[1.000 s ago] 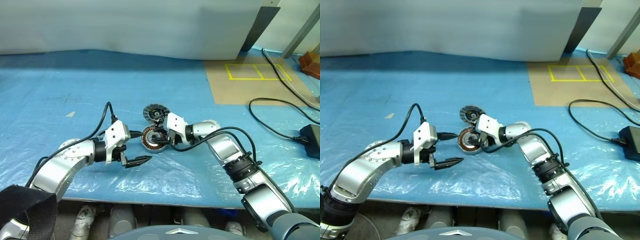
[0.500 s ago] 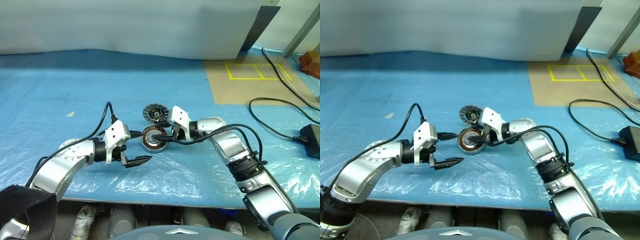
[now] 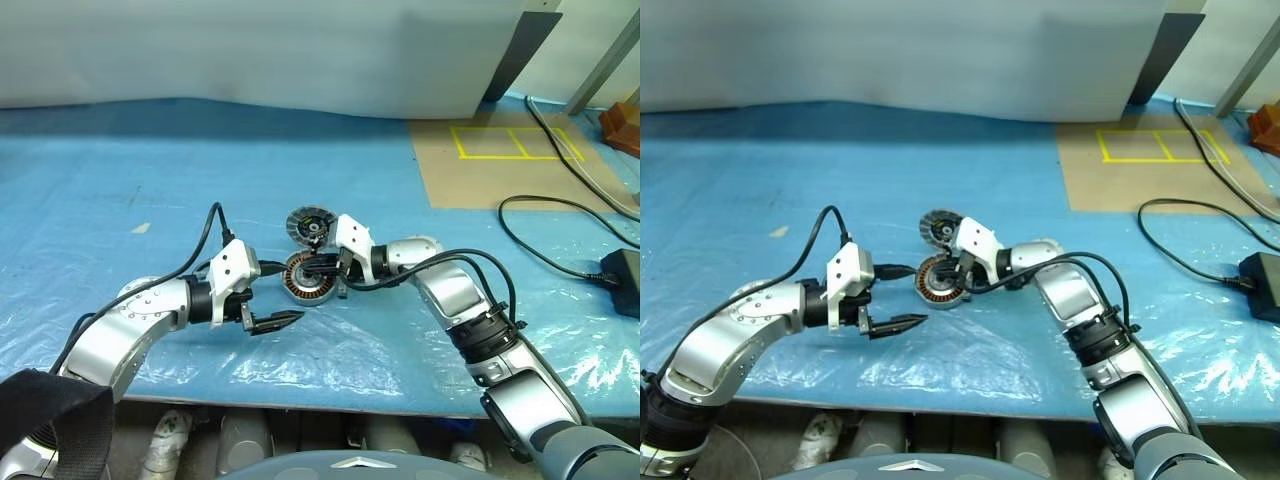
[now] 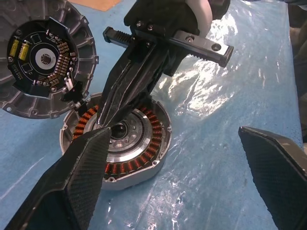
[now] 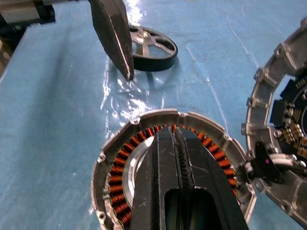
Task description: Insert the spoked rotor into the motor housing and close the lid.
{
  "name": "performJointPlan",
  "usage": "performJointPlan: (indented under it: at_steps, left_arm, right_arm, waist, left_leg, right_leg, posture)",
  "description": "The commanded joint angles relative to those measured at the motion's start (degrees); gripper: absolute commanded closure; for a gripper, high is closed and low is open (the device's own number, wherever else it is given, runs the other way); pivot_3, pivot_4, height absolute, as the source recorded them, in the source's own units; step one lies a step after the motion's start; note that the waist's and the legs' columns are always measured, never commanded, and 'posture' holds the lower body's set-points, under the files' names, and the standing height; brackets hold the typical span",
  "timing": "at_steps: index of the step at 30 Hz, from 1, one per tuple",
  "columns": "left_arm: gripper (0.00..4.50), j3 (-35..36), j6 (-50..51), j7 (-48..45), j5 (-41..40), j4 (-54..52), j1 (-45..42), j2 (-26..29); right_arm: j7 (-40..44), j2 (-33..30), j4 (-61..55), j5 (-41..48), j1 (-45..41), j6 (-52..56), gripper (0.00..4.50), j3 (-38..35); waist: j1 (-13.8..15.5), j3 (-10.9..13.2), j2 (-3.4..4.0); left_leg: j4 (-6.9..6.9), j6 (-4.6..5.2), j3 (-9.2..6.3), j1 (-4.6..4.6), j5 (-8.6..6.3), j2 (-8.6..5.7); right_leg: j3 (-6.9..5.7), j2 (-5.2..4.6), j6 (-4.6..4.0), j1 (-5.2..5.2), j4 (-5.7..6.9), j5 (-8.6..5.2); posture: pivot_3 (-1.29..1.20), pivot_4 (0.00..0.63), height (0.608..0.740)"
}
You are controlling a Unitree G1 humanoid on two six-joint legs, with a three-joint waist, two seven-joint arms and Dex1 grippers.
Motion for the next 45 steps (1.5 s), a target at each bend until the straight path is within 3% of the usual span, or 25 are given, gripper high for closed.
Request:
performJointPlan:
  at_steps: [1,9,19,30,40,43,45]
  left_arm:
    - [0.0,1.26,-0.2,0.24,-0.64,-2.13,0.09,0.25]
    - [0.0,0.98,-0.27,0.3,-0.64,-2.1,-0.2,0.05]
    - [0.0,0.91,-0.26,0.07,-0.66,-1.68,-0.81,0.06]
    - [0.0,1.95,0.08,1.42,-0.55,-0.26,-1.32,-0.15]
    - [0.0,6.52,1.0,4.12,-0.78,5.67,-4.94,-0.83]
    - [0.0,14.11,-11.21,-1.34,1.09,8.99,9.79,1.29]
    - [0.0,17.18,-14.58,-3.18,1.0,11.22,11.67,2.32]
  right_arm:
    - [-1.37,0.1,1.6,-1.95,0.22,-2.35,4.47,0.53]
    - [-0.94,-0.97,2.69,-4.32,1.87,-4.44,4.47,1.91]
    - [0.02,2.07,-2.86,3.51,0.25,0.29,4.47,-3.2]
    - [0.12,0.18,1.81,-2.26,1.82,-3.26,4.47,1.54]
    - [0.79,-2.37,-5.5,2.26,1.7,0.66,4.47,-3.7]
    - [0.0,-3.58,-7.19,2.27,2.58,1.28,4.47,-4.66]
    - [-0.77,-4.11,-8.44,2.49,3.38,1.91,4.47,-5.5]
  waist:
    - [0.0,0.0,0.0]
    - [0.01,0.0,0.0]
    - [-0.05,0.01,0.01]
    - [-0.04,0.0,0.01]
    - [0.03,0.01,0.02]
    - [-1.16,0.0,0.02]
    - [-1.28,0.01,0.04]
  left_leg:
    - [0.0,0.0,0.0,-0.02,0.0,0.0]
    - [0.0,0.0,0.0,-0.02,0.0,-0.01]
    - [0.0,0.0,0.0,-0.14,0.0,0.01]
    - [0.01,0.0,-0.01,-0.14,0.0,0.01]
    - [0.08,0.0,-0.05,-0.19,0.0,0.01]
    - [0.06,-0.02,0.0,-0.25,-0.01,-0.01]
    - [-0.11,-0.07,-0.02,-0.28,-0.04,0.04]
  right_leg:
    - [0.0,0.0,0.0,-0.02,0.0,0.0]
    - [0.01,0.0,0.0,-0.02,0.0,0.0]
    - [-0.01,0.01,0.0,-0.14,-0.01,0.0]
    - [-0.01,0.0,0.0,-0.12,-0.01,0.0]
    - [-0.03,0.01,0.01,-0.12,0.02,0.01]
    - [0.11,0.05,0.02,-0.11,-0.04,0.01]
    - [0.04,0.09,0.03,-0.08,-0.24,0.01]
  posture:
    - [0.0,0.15,0.74]
    - [0.0,0.15,0.74]
    - [0.0,0.15,0.74]
    - [0.0,0.15,0.74]
    - [0.0,0.15,0.74]
    - [0.0,0.15,0.74]
    - [0.0,0.15,0.74]
